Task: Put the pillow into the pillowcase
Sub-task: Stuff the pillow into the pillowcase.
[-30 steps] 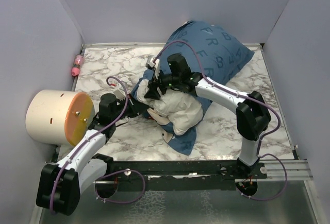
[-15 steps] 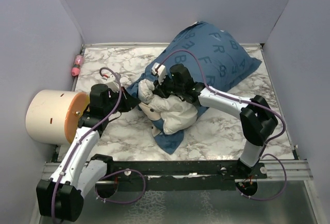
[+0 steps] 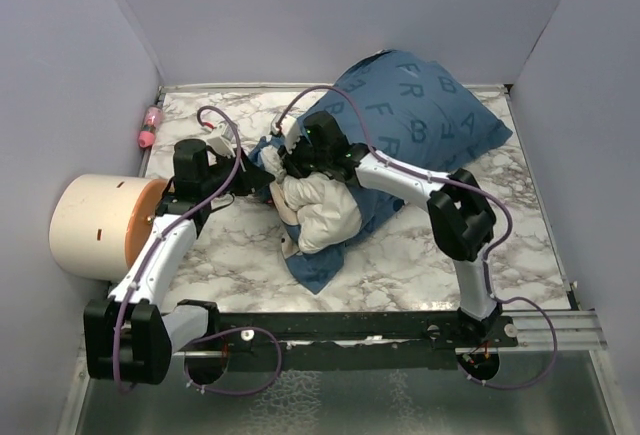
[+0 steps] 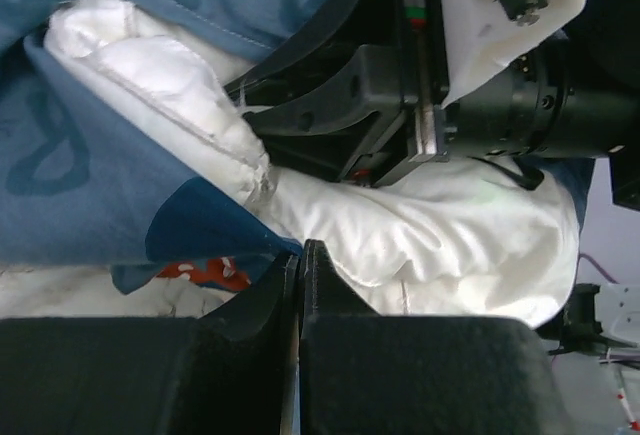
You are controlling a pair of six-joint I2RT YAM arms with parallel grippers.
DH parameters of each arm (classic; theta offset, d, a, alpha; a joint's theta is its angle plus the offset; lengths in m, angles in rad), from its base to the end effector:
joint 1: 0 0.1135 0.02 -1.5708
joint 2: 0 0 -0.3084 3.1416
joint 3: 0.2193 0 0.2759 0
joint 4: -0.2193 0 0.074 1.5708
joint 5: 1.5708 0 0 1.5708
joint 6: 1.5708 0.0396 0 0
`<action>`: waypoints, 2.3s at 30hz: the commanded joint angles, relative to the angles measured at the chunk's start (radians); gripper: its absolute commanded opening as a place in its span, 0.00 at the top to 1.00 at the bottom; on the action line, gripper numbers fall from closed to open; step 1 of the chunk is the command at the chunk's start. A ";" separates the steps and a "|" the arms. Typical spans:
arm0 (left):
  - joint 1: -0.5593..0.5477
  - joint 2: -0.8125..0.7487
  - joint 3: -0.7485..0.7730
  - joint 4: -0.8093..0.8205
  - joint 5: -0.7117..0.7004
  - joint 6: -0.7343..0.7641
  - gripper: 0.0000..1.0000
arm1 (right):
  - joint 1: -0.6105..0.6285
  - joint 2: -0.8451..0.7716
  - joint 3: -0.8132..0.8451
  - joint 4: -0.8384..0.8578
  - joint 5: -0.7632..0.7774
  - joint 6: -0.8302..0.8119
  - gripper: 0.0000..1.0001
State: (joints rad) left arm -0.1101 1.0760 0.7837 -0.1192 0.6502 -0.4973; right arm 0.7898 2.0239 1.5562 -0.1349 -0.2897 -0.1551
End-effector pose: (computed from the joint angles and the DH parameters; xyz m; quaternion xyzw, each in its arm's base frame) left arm 0.2413 -0.0508 0.3226 0.0191 0.8117 -0.4102 0.4154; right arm 0.3543 0.3735 0.2595 -0.4584 0.7493 0.2651 0.3977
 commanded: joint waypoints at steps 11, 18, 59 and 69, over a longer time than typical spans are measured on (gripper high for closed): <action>0.020 -0.103 -0.144 0.294 0.051 -0.078 1.00 | -0.005 -0.173 -0.384 -0.121 -0.267 -0.090 0.70; 0.017 -0.144 -0.354 0.504 0.071 -0.209 1.00 | -0.005 -0.427 -0.367 -0.058 -0.438 -0.076 0.52; 0.026 -0.334 -0.041 0.103 -0.255 0.037 1.00 | 0.042 -0.133 -0.275 -0.408 0.172 -0.014 0.97; 0.025 -0.360 0.000 0.113 -0.394 0.084 1.00 | 0.040 -0.152 -0.267 -0.460 0.134 -0.030 0.97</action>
State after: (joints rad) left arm -0.1139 0.7967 0.6739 -0.2672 0.4763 -0.4500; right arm 0.8558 1.8244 1.3796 -0.1944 -0.1841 -0.1707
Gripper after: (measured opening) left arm 0.008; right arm 0.083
